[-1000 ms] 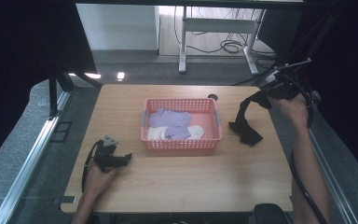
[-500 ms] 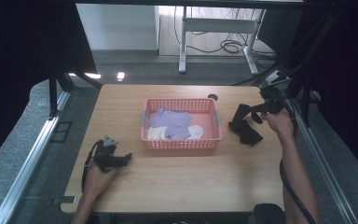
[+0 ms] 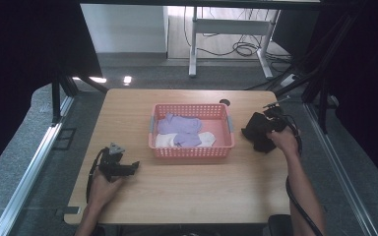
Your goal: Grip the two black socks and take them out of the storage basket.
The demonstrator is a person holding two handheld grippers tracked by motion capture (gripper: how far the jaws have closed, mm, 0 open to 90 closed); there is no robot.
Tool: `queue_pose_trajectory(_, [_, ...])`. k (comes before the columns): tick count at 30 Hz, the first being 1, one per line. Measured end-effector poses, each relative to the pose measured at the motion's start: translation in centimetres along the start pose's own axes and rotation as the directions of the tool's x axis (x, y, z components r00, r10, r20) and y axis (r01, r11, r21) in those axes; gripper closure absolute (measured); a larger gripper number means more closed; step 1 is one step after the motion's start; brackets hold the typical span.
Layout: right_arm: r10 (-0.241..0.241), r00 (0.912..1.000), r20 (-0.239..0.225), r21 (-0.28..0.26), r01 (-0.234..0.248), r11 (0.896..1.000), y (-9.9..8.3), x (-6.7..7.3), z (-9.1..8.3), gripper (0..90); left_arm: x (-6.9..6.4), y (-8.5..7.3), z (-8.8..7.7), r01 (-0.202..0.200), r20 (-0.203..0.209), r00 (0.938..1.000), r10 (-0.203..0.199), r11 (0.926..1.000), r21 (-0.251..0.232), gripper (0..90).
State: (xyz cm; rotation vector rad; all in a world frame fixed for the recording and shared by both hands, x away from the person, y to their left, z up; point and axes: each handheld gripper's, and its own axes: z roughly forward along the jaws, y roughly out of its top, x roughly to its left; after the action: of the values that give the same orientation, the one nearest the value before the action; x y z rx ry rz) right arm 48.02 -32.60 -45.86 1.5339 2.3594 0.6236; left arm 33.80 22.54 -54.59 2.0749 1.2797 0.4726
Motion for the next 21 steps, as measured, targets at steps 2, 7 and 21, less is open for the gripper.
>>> queue_pose_trajectory(2, [-0.002, 0.9999, -0.011, 0.008, 0.002, 1.000, -0.3, 0.1, 0.7, 84.1, 0.0, 0.0, 0.0, 0.000, 0.000, 1.0000, 0.000, 1.0000, 0.000, 13.3])
queue_pose_trajectory(7, [-0.003, 0.9998, -0.020, 0.029, 0.004, 1.000, -0.8, 0.4, 2.2, 83.0, 0.0, 0.0, 0.0, 0.000, 0.000, 1.0000, 0.000, 1.0000, 0.000, 13.3])
queue_pose_trajectory(21, [-0.002, 0.9999, -0.017, 0.022, 0.002, 1.000, -1.3, 0.4, 1.4, 47.6, 0.0, 0.0, 0.0, -0.001, 0.000, 1.0000, 0.001, 1.0000, 0.000, 13.3])
